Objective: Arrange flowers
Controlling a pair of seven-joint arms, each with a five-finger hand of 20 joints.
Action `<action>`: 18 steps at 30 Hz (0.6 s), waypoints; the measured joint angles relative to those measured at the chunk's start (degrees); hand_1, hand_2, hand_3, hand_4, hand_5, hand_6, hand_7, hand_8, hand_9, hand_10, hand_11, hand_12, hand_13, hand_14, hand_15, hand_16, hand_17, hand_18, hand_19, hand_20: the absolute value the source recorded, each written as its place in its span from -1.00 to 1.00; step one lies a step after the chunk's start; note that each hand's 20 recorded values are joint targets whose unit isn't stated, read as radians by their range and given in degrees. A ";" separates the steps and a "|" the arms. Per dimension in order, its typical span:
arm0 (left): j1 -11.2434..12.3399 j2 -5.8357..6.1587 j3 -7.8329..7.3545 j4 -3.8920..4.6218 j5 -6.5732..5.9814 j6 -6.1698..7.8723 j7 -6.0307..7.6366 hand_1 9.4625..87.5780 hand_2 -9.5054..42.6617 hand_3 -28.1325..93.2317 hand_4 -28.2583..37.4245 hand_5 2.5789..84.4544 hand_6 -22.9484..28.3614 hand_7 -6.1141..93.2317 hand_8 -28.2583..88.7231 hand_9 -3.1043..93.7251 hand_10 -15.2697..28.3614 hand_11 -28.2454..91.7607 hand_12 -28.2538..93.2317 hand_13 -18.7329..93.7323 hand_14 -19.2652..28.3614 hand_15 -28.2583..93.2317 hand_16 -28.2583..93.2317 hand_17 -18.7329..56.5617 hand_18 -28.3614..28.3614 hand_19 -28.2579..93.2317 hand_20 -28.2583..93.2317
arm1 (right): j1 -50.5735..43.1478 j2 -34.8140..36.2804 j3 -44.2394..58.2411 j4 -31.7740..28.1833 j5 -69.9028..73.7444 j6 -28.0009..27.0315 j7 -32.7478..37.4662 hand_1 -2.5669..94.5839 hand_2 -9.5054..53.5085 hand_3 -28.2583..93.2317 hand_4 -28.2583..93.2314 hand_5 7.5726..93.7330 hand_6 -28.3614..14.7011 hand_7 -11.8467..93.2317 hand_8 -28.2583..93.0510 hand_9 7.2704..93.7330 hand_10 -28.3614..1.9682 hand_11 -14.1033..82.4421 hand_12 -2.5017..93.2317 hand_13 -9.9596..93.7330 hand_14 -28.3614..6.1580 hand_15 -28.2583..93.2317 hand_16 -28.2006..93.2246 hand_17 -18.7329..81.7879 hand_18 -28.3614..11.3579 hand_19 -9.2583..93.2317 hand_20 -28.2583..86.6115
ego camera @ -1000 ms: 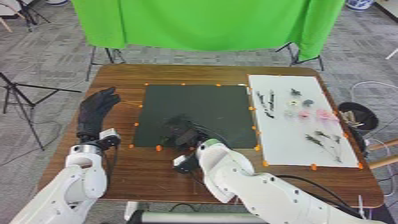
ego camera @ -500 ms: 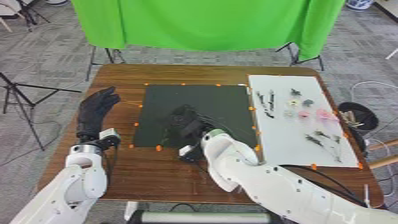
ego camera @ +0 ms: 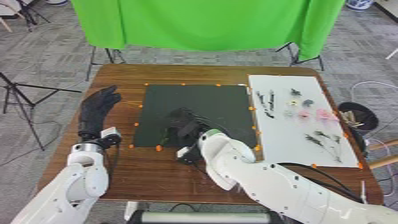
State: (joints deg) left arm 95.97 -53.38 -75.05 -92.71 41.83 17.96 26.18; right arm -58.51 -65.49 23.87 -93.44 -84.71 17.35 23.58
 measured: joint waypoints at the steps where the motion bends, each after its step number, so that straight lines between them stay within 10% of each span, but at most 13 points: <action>1: -0.04 -0.01 0.06 0.04 0.00 0.00 0.00 -0.68 -0.49 0.68 -1.00 0.21 -0.04 -0.47 -0.64 0.09 0.31 -0.13 -0.24 0.03 0.48 -0.17 -0.49 -0.26 0.46 -0.30 -0.21 | 0.01 -0.04 0.00 0.02 0.04 0.00 -0.01 -0.58 -0.70 0.55 -0.64 -0.03 0.24 -0.53 -0.63 0.16 -0.39 -0.56 -0.69 0.92 0.17 0.30 -0.08 0.67 -0.24 1.00 -0.02; 10: -0.11 -0.18 0.16 0.09 -0.04 -0.02 0.07 -0.67 -0.49 0.68 -1.00 0.21 -0.04 -0.47 -0.63 0.10 0.30 -0.12 -0.24 0.03 0.48 -0.17 -0.49 -0.26 0.46 -0.30 -0.21 | -0.61 0.48 1.91 -1.50 1.49 1.58 -1.01 -0.56 -0.75 0.56 -0.63 0.00 0.22 -0.51 -0.63 0.21 -0.40 -0.55 -0.68 0.92 0.16 0.29 -0.09 0.67 -0.25 1.00 -0.02; 18: 2.05 -0.21 -2.99 -1.36 0.13 -0.01 -0.08 -0.68 -0.49 0.68 -1.00 0.22 -0.03 -0.47 -0.63 0.10 0.31 -0.12 -0.24 0.03 0.48 -0.17 -0.49 -0.26 0.47 -0.30 -0.21 | -7.69 9.12 15.89 -17.47 -0.12 3.54 -3.93 -0.47 -0.95 0.55 -0.64 0.02 0.22 -0.50 -0.63 0.26 -0.36 -0.54 -0.64 0.91 0.20 0.29 -0.09 0.65 -0.24 1.00 -0.01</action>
State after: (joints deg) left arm 98.02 -53.59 -78.04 -94.07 41.96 17.95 26.10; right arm -66.20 -56.37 39.76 -110.91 -84.82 20.89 19.65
